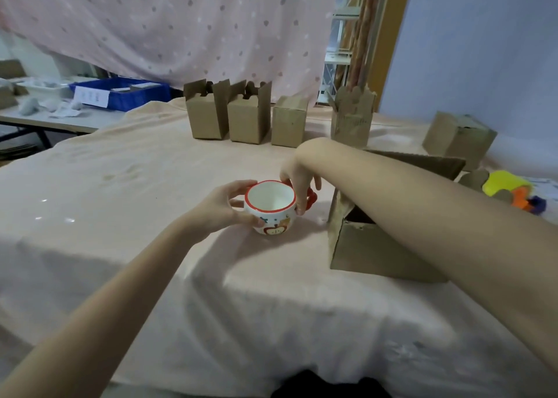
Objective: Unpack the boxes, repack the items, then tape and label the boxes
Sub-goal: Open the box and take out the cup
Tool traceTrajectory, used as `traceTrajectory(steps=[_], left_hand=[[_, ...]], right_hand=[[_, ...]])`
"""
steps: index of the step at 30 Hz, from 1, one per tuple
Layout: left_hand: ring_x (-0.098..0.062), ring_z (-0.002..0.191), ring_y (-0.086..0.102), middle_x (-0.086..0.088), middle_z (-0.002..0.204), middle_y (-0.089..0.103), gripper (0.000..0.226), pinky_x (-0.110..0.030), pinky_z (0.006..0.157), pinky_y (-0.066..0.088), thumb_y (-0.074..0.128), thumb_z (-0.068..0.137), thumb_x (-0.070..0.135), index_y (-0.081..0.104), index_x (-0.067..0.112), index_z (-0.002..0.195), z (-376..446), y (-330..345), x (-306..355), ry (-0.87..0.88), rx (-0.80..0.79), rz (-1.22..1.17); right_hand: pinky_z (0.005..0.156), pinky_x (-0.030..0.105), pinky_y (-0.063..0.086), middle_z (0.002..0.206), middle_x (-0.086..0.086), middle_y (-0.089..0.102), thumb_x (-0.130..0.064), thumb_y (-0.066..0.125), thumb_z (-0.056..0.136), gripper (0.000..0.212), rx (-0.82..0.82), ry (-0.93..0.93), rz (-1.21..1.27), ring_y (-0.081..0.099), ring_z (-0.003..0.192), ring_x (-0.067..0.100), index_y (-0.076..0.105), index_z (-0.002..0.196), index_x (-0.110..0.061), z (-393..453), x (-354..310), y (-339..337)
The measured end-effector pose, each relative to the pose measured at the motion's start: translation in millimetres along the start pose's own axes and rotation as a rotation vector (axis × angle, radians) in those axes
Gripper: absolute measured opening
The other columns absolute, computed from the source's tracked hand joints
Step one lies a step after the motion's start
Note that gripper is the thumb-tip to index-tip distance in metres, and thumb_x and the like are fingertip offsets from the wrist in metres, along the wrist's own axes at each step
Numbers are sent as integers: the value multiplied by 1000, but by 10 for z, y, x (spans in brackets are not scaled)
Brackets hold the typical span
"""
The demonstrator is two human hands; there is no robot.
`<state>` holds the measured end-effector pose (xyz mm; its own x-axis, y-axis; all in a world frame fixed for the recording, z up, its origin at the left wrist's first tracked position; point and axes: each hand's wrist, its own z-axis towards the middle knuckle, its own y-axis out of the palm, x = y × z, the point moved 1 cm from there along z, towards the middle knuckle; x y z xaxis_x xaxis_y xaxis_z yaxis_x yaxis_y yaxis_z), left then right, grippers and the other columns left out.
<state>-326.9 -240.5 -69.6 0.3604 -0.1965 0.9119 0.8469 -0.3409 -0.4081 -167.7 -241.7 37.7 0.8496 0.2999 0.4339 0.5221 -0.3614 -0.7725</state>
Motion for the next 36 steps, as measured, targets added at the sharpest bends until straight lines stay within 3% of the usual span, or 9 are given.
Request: traceTrajectory(steps=[5, 8, 10, 16, 23, 26, 30, 33, 36], left_hand=[[-17, 126, 45, 6, 134, 47, 96, -25, 95, 40, 88, 63, 21, 35, 21, 143, -3, 15, 141, -48, -98, 237], [-18, 141, 23, 2, 155, 22, 109, -31, 109, 28, 84, 69, 33, 13, 23, 152, -40, 58, 291, -32, -79, 407], [-19, 142, 20, 1, 157, 15, 110, -34, 110, 27, 81, 70, 38, 10, 26, 152, -95, 133, 451, 46, -26, 454], [-17, 143, 18, 12, 158, 10, 118, -32, 108, 25, 75, 56, 57, 6, 38, 150, -164, 654, 825, 199, -206, 391], [-11, 144, 11, 12, 159, 5, 131, -19, 101, 23, 84, 54, 39, -3, 34, 152, -100, 1109, 911, 196, -323, 123], [-9, 143, 15, 8, 159, 9, 136, -21, 104, 23, 87, 53, 33, -6, 26, 152, -17, 1117, 870, 194, -282, 49], [-3, 137, 23, 13, 153, 22, 132, -24, 108, 25, 88, 58, 28, -4, 26, 153, 71, 1074, 780, 216, -335, 37], [-4, 134, 38, 10, 148, 38, 122, -32, 112, 33, 88, 56, 31, 13, 29, 152, 100, 1088, 749, 268, -365, 26], [-3, 121, 52, 8, 132, 54, 103, -32, 105, 42, 87, 50, 31, 37, 28, 141, 145, 1125, 778, 301, -321, 2]], right_hand=[[81, 30, 51, 134, 8, 55, -25, 72, 84, 62, 25, -41, 130, 57, 101, 21, 45, 139, -12, -6, 34, -30], [85, 30, 50, 132, 7, 53, -27, 62, 92, 49, 192, -84, 244, 56, 110, 22, 48, 136, -11, -189, 145, -123], [88, 29, 49, 126, 4, 56, -31, 57, 94, 41, 304, -111, 315, 55, 110, 19, 52, 131, -14, -343, 275, -135], [77, 23, 42, 119, 3, 58, -33, 54, 96, 35, 425, -37, 349, 55, 100, 15, 55, 125, -15, -756, 841, 210], [80, 31, 40, 114, 8, 58, -47, 34, 101, 46, 550, 151, 517, 52, 98, 22, 56, 114, -9, -1061, 1324, 760], [72, 29, 32, 102, 7, 55, -44, 30, 102, 45, 556, 234, 496, 49, 91, 23, 56, 106, -8, -1205, 1480, 950], [70, 32, 34, 89, 8, 54, -37, 32, 103, 40, 498, 283, 509, 49, 85, 26, 54, 88, -7, -1286, 1640, 1208], [71, 36, 44, 81, 13, 55, -38, 33, 102, 45, 456, 268, 693, 54, 75, 28, 51, 79, -4, -1286, 1706, 1400], [65, 34, 49, 74, 3, 48, -39, 30, 103, 39, 463, 257, 911, 53, 67, 19, 51, 80, -16, -1295, 1722, 1531]])
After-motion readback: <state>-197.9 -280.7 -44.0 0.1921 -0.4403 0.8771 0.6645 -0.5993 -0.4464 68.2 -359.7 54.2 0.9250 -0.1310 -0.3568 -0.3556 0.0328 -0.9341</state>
